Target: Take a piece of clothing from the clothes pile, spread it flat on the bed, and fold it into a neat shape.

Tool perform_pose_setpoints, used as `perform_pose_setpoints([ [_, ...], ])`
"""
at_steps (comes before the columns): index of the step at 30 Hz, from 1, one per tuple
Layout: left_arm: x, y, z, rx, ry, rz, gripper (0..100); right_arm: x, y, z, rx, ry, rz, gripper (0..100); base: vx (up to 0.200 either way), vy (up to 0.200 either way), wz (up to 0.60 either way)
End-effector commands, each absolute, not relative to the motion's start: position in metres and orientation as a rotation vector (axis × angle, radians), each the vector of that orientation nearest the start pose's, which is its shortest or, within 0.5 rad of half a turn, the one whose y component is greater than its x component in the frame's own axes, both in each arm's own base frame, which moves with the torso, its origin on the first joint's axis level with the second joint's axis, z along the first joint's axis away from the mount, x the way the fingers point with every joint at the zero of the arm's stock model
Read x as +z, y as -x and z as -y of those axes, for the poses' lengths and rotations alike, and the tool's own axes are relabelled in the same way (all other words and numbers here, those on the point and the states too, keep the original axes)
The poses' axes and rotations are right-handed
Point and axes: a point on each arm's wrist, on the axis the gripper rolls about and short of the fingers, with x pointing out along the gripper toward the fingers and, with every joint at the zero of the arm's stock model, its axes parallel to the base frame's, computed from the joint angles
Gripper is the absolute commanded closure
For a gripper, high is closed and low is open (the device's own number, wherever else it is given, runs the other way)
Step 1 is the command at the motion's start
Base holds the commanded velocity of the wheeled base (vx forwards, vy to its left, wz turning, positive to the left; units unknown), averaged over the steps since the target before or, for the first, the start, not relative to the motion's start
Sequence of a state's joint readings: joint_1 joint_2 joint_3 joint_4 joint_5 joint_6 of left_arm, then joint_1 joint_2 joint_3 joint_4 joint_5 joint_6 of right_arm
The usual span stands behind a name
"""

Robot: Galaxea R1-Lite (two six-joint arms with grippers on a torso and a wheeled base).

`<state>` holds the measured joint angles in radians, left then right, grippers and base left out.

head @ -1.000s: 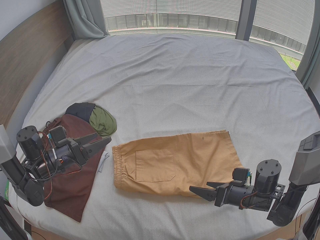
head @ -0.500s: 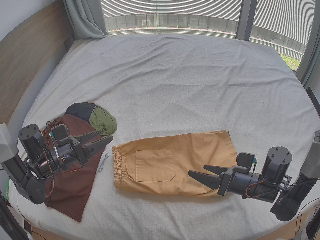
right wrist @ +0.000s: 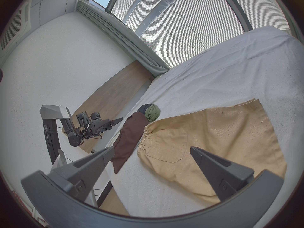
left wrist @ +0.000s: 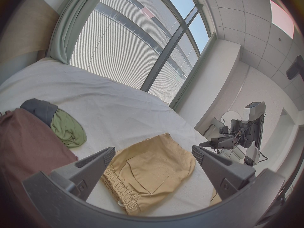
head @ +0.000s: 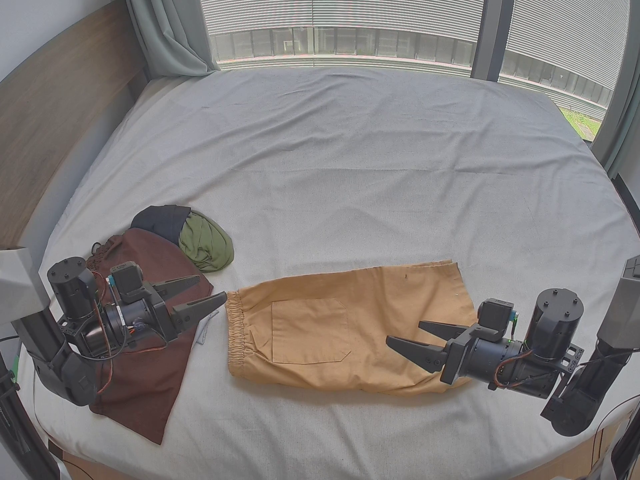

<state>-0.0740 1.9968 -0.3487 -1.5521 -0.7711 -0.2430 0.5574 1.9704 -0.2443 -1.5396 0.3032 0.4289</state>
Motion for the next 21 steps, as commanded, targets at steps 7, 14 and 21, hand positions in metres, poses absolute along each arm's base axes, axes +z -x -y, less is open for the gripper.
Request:
perform_pose_setpoints([
  [7, 0.057, -0.290, 0.032, -0.802, 0.301, -0.280, 0, 0.071, -0.223, -0.143, 0.794, -0.368, -0.371, 0, 0.000, 0.000, 0.00],
  [14, 0.033, -0.305, 0.033, -0.768, 0.399, -0.363, 0, 0.068, -0.224, -0.144, 0.791, -0.368, -0.383, 0, 0.000, 0.000, 0.00],
  [21, 0.021, -0.310, 0.033, -0.737, 0.496, -0.426, 0, 0.066, -0.226, -0.145, 0.791, -0.369, -0.388, 0, 0.000, 0.000, 0.00],
])
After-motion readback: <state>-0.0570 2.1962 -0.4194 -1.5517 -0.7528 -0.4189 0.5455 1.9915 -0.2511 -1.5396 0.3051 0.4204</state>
